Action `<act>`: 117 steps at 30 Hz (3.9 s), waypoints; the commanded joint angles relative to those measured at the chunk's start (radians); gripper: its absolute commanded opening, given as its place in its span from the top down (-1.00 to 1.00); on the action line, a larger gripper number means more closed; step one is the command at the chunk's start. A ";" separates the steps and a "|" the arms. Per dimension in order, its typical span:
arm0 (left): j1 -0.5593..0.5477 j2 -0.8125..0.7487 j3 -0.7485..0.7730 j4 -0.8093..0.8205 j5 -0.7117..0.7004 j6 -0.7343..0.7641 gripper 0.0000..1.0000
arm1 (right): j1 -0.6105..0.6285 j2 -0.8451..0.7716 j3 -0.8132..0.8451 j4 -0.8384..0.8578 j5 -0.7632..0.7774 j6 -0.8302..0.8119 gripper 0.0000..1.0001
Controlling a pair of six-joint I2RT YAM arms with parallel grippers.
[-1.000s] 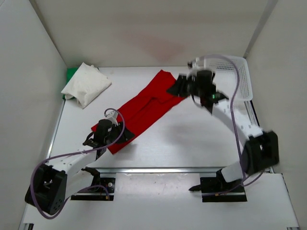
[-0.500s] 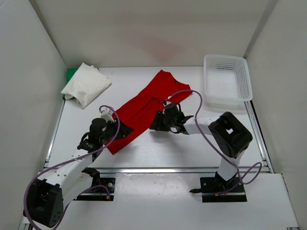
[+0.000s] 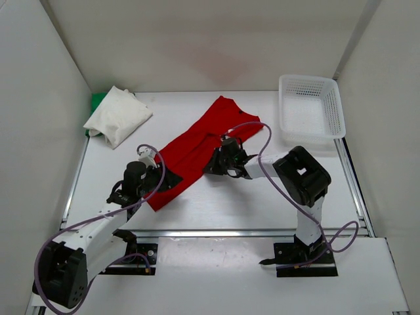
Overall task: Fold and stack the t-shirts
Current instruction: Rotate the tshirt 90 degrees, then grab the bottom of the folded rectangular tshirt with both arms, then fold the folded rectangular tshirt in 1/3 of the way
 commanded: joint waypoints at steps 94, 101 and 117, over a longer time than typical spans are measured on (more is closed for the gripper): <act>-0.106 1.158 1.226 -0.395 -0.020 0.036 0.96 | -0.622 -0.207 0.105 -0.511 -0.287 -0.391 1.00; -0.073 1.176 1.194 -0.240 0.046 -0.041 0.48 | -0.615 -0.129 0.191 -0.477 -0.267 -0.366 0.87; -0.217 0.916 0.652 -0.069 0.049 -0.039 0.36 | -0.387 -0.232 0.056 -0.413 -0.224 -0.359 1.00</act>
